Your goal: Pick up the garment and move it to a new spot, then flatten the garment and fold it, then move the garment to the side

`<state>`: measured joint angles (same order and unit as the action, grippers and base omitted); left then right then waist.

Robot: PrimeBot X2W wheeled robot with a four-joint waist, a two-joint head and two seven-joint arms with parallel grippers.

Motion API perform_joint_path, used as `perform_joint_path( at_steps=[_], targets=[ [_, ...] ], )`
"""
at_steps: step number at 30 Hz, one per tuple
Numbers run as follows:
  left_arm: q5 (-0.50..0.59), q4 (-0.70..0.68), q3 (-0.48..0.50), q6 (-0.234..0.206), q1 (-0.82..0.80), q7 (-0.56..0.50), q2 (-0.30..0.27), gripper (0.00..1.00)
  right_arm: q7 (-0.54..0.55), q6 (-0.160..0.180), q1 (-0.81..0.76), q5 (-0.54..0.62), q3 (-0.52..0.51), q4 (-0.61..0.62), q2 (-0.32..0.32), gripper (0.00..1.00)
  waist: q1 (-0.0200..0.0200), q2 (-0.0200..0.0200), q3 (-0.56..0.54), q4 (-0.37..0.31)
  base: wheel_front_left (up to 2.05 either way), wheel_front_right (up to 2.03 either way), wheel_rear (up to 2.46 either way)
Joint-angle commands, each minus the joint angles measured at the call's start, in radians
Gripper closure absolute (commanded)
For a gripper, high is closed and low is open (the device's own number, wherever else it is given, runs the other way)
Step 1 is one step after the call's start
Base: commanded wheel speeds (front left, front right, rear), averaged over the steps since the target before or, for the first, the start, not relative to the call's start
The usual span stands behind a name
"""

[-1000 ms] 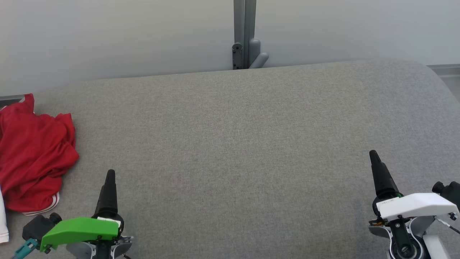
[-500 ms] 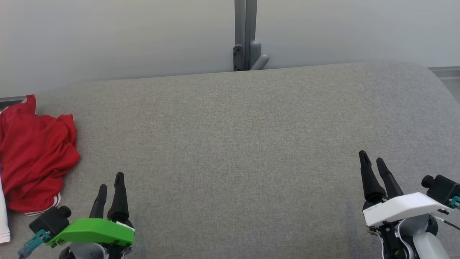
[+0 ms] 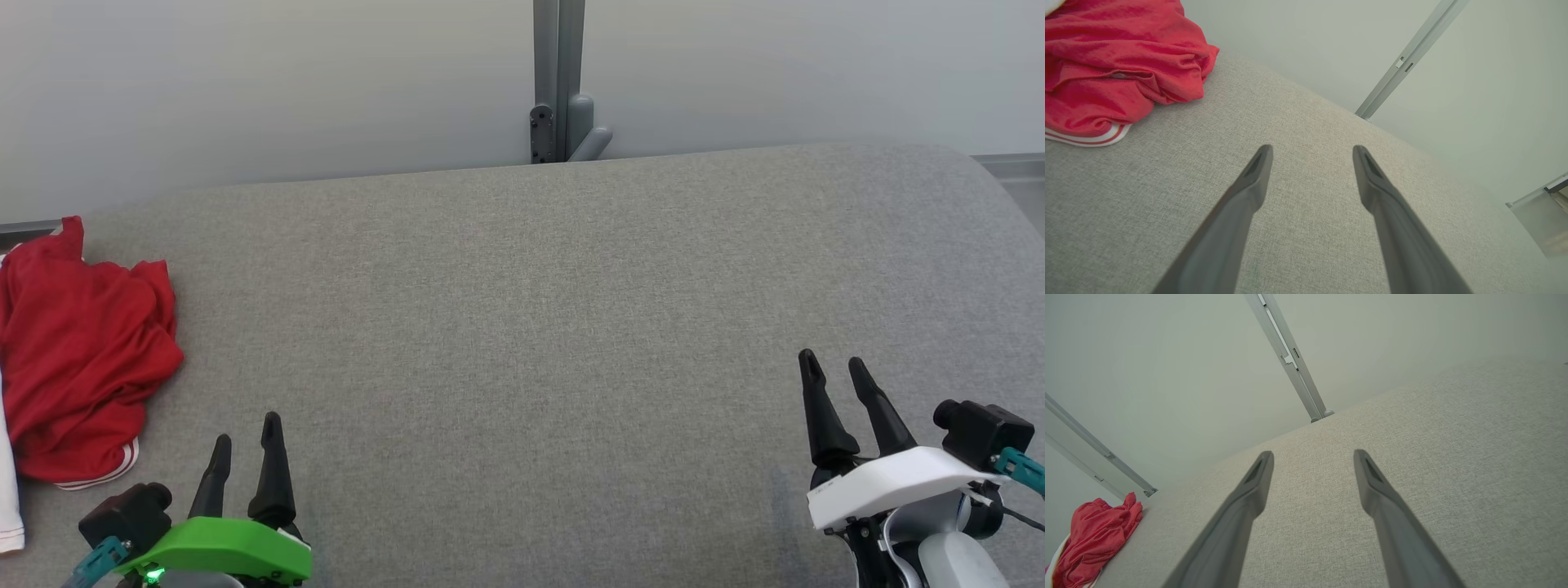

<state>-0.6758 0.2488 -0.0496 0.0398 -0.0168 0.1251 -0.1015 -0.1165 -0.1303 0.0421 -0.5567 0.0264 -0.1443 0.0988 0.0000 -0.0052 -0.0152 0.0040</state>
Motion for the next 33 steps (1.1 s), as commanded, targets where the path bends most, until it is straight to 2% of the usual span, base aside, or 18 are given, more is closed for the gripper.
perform_joint_path(
  at_steps=[1,33],
  targets=[
    [0.036,-0.006,0.0,0.006,0.001,0.013,-0.007,0.0,-0.011,0.0,-0.002,0.035,0.005,0.01,0.006,0.0,0.0,0.0026,0.0,0.001,0.0,0.0,0.0],
    [0.359,-0.009,0.036,0.041,0.04,0.088,0.001,0.0,-0.092,0.0,-0.037,0.321,0.003,0.015,-0.001,0.0,0.0,0.0039,0.008,-0.001,0.0,0.0,0.0]
  ],
)
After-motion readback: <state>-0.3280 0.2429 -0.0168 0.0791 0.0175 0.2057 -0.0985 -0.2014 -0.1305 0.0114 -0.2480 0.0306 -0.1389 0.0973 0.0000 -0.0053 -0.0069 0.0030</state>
